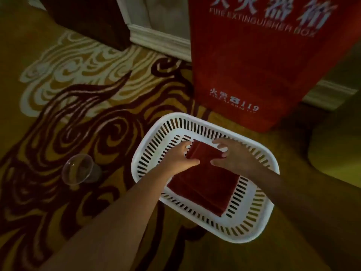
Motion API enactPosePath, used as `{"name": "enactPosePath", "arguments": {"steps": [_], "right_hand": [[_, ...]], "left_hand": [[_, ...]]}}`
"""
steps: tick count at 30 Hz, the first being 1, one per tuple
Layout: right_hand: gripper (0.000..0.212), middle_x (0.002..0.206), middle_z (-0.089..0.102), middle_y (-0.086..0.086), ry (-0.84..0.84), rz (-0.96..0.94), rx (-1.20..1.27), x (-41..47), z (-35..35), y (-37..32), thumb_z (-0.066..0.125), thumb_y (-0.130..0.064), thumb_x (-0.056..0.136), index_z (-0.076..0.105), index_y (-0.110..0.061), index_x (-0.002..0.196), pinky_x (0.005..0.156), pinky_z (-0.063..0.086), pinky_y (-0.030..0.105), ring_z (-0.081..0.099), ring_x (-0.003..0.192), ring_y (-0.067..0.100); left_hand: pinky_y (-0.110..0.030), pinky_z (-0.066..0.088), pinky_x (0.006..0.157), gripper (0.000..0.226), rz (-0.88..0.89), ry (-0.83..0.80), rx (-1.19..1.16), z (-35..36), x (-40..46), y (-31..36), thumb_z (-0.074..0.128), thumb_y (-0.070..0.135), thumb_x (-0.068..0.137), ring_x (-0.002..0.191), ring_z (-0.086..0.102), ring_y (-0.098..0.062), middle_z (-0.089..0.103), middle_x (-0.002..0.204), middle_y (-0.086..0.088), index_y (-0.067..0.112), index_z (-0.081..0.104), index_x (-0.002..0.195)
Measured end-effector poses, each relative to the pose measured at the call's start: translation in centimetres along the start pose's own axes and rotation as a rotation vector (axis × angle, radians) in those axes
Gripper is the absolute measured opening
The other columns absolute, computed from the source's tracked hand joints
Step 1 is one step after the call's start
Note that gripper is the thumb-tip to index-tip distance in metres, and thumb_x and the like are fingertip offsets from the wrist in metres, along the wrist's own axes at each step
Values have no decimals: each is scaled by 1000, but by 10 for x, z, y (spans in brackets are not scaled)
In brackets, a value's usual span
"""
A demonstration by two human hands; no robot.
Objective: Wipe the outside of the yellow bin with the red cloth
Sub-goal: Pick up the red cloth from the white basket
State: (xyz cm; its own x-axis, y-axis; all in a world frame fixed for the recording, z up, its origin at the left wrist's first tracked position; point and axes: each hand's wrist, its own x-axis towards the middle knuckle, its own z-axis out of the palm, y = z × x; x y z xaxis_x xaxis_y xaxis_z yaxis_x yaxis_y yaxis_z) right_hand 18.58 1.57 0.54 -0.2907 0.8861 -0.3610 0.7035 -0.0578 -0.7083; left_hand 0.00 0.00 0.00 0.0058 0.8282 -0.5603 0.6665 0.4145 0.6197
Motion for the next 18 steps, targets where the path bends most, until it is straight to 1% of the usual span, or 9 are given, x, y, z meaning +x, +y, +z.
{"name": "enactPosePath", "arguments": {"steps": [1,3,5,6,9,11,12,15,18], "right_hand": [[60,130,53,4,21,-5,-55,4,3,-1,75,-30,72,50,-27,127,87,47,34,57,103,18],[61,137,47,4,65,12,-147,9,5,-3,73,-31,74,47,-27,129,95,46,40,51,116,21],[64,142,43,4,44,58,-208,10,5,-2,71,-30,74,45,-25,132,102,40,41,43,126,22],[65,142,43,4,18,79,-231,10,6,1,71,-29,75,44,-25,133,104,37,41,40,129,21],[63,137,49,4,-23,121,-321,8,12,10,69,-29,76,44,-25,133,102,40,42,43,127,22],[61,135,49,5,0,118,-393,7,17,15,67,-28,78,43,-25,134,100,40,41,42,126,23],[59,134,50,5,18,116,-419,7,20,17,65,-26,79,43,-25,134,100,40,41,42,126,24],[47,123,59,7,77,147,-389,10,23,20,60,-18,79,53,-19,126,94,46,40,51,116,24],[29,113,66,3,58,211,-274,12,19,20,61,-17,79,65,-19,108,87,50,38,59,104,21]], "left_hand": [[-27,36,91,71,-3,14,22,3,1,-2,67,31,74,125,46,-22,47,139,-5,21,35,136],[-26,39,89,56,5,28,69,9,1,-7,66,27,75,117,53,-22,57,126,-6,15,48,127],[-33,43,95,44,13,67,133,17,1,-14,67,25,74,113,53,-20,58,116,-4,13,56,115],[-36,44,96,41,6,92,149,20,2,-16,67,25,73,111,53,-21,58,115,-5,12,60,112],[-34,49,85,28,-1,163,129,26,8,-21,66,21,72,99,59,-19,63,105,-8,12,66,98],[-28,47,72,21,-4,186,110,28,10,-24,66,18,72,88,62,-18,65,95,-5,12,66,92],[-27,44,70,21,-20,196,87,30,10,-25,66,17,73,86,62,-18,64,92,-3,12,64,93],[-28,43,73,26,-95,176,-21,28,10,-26,68,17,73,81,59,-16,64,90,-3,10,64,98],[-29,50,75,19,-129,69,-147,21,6,-22,70,16,72,77,64,-17,71,90,-9,10,71,90]]}}
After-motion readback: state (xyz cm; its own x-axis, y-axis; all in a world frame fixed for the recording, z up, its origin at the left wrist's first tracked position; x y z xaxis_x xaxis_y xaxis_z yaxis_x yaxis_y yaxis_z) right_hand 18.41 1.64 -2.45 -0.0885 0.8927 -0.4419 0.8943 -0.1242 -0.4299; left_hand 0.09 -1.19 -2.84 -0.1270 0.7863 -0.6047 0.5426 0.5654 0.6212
